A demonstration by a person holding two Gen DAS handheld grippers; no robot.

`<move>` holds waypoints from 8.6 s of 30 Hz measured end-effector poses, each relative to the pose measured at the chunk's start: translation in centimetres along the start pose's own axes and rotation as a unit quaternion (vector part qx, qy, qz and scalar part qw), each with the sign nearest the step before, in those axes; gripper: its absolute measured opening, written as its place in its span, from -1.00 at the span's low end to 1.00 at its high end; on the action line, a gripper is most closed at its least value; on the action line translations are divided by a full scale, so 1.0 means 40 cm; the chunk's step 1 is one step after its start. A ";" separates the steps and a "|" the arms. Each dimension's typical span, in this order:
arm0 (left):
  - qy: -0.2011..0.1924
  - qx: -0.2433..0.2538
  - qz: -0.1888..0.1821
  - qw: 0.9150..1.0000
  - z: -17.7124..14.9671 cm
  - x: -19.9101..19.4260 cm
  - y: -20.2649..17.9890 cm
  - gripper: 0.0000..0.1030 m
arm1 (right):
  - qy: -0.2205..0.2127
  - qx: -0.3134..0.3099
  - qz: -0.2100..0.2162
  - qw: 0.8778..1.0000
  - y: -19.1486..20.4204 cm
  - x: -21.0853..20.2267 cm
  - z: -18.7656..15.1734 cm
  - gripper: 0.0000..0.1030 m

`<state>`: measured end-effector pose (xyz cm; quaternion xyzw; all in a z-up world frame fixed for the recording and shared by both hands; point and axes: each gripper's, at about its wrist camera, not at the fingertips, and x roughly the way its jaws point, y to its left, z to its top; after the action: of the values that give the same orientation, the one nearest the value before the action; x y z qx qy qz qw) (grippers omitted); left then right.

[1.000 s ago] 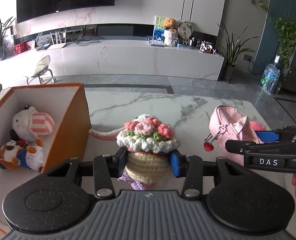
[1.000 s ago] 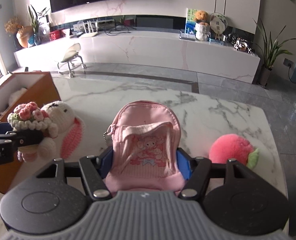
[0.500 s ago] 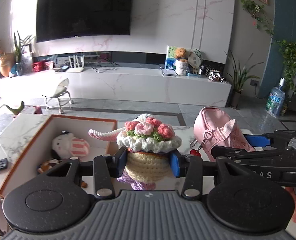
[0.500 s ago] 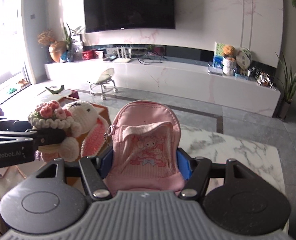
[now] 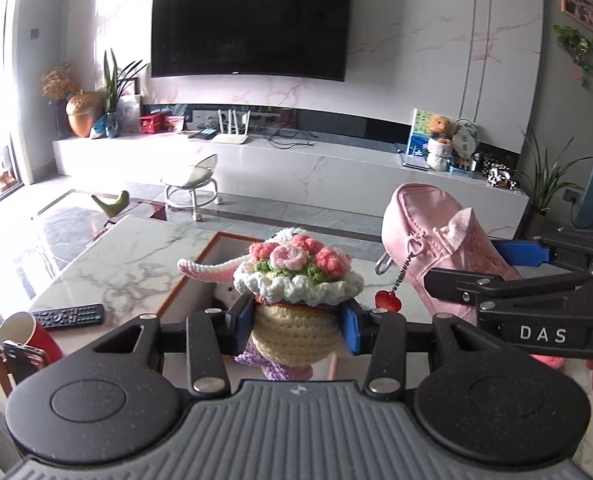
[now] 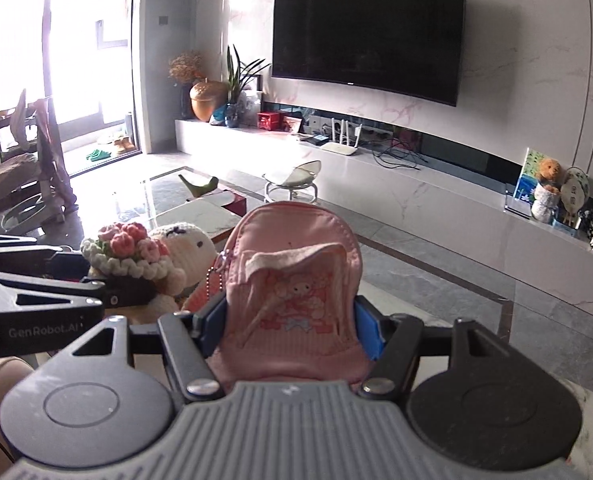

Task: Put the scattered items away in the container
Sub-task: 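Carry the doll with the left tool while the right tool lifts the pink backpack toward the box, then lower the pink backpack into the box and open the right tool, then lower the flower-hat doll into the box and open the left tool, then withdraw both open tools from the box toward the orange fruit and pink peach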

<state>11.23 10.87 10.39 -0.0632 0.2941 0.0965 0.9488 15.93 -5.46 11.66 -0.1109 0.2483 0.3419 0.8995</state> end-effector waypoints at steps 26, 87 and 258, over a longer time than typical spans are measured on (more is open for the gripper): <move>0.078 -0.036 0.035 0.996 -0.027 0.179 0.218 -0.01 | 0.212 0.031 -0.042 0.976 0.081 0.632 0.070 0.34; 0.181 -0.028 -0.071 0.980 -0.077 0.285 0.169 0.00 | 0.160 0.138 0.009 0.977 0.002 0.486 0.062 0.85; 0.052 0.151 -0.204 0.966 -0.409 0.016 -0.432 0.67 | 0.031 0.242 -0.307 0.920 -0.131 -0.376 -0.629 0.28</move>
<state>6.64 -8.76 -2.28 0.0171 0.3346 -0.1478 0.9305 0.45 -27.07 -1.76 0.0288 0.3047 -0.0251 0.9517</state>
